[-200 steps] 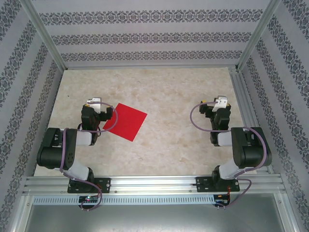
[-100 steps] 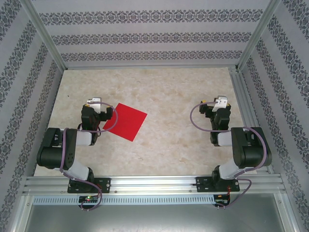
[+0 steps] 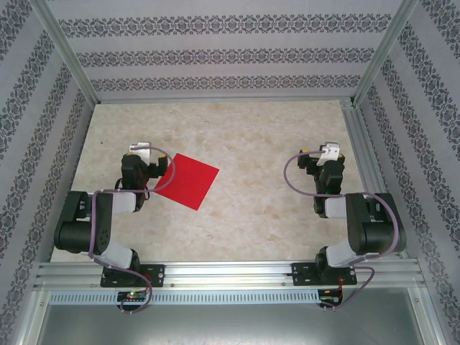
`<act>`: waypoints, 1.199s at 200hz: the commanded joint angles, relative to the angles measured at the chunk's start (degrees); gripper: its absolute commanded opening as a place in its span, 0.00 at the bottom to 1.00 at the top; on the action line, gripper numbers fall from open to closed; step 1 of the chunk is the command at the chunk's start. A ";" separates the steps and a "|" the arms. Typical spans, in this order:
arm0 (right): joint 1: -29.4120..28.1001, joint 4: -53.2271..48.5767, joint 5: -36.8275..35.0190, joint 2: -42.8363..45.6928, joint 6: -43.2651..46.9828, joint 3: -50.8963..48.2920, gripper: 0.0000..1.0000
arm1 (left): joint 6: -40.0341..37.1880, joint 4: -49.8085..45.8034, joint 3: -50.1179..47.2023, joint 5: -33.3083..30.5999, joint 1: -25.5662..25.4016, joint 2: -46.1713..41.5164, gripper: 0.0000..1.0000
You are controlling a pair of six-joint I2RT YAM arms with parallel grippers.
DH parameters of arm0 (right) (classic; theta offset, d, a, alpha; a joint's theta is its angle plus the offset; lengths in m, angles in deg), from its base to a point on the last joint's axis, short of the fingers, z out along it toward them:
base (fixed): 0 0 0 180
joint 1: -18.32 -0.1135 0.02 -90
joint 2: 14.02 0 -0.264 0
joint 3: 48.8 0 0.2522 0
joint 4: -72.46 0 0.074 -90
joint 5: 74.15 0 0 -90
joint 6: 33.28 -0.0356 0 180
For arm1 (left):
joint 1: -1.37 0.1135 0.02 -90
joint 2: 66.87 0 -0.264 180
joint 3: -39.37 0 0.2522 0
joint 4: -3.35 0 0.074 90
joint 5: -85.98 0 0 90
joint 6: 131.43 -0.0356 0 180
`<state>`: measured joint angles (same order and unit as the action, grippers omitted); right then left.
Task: Fold a paper plane with a square sheet of paper (pick it up from the middle)
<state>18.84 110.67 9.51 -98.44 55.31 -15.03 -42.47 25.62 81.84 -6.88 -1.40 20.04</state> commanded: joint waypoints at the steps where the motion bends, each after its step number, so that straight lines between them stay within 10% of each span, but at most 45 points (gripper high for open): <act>1: -0.67 -7.76 -3.68 5.58 0.65 3.36 0.98 | 0.80 -12.74 6.56 -1.35 -0.44 -4.46 1.00; 54: -8.51 -29.66 -12.12 14.61 -3.12 11.68 0.98 | 11.94 -29.17 16.26 2.20 -0.48 -8.64 1.00; 147: -8.86 -63.05 2.68 5.60 -31.30 31.62 0.98 | 25.54 -56.49 25.47 12.11 -4.24 -2.63 1.00; 240: -9.05 -60.22 15.63 -0.63 -32.33 32.71 0.98 | 27.11 -68.34 25.37 8.65 -12.15 6.02 1.00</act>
<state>10.16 48.64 20.63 -98.35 24.80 17.23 -17.24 -38.75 106.82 2.72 -11.85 25.46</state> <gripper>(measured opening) 0.980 0.998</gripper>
